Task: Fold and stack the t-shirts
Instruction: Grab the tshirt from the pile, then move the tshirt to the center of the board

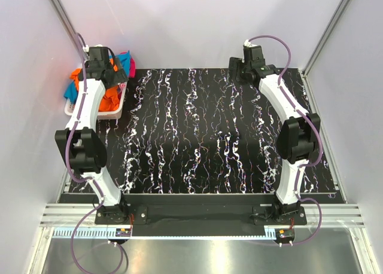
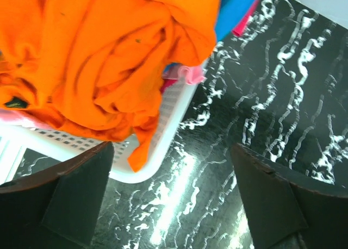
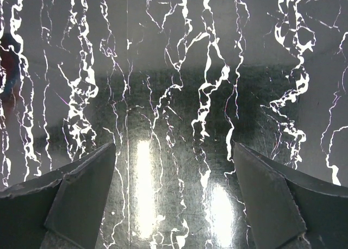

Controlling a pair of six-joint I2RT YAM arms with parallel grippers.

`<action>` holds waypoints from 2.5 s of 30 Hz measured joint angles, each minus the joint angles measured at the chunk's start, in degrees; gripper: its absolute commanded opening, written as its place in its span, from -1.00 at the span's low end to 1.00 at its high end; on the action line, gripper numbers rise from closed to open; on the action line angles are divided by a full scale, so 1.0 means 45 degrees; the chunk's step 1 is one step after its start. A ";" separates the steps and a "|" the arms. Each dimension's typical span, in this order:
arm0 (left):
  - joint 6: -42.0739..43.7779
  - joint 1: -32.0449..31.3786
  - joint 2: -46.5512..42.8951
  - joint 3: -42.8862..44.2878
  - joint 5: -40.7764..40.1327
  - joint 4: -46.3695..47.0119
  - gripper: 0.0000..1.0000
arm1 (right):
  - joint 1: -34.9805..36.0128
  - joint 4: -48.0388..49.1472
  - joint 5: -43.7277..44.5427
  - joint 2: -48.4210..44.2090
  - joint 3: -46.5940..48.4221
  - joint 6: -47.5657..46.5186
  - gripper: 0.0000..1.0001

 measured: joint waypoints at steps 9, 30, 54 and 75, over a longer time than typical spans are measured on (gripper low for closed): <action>-0.0194 0.0573 0.0899 0.1457 -0.0913 -0.0063 0.53 | 0.0000 0.0005 0.0005 0.0000 -0.0092 -0.0010 0.93; -0.1141 0.1826 0.3949 0.2977 0.2089 0.0223 -1.00 | 0.0000 0.0170 0.0005 0.0801 0.1166 -0.0437 0.95; 0.0899 -0.4643 -0.2603 0.0612 0.2171 0.0568 -1.00 | -0.0058 -0.0957 0.4250 0.1005 0.3371 -0.0345 0.95; 0.0801 -0.7966 -0.1418 -0.2535 0.1549 0.0374 0.88 | -0.0665 -0.2050 0.4745 0.0010 0.2681 0.0403 0.91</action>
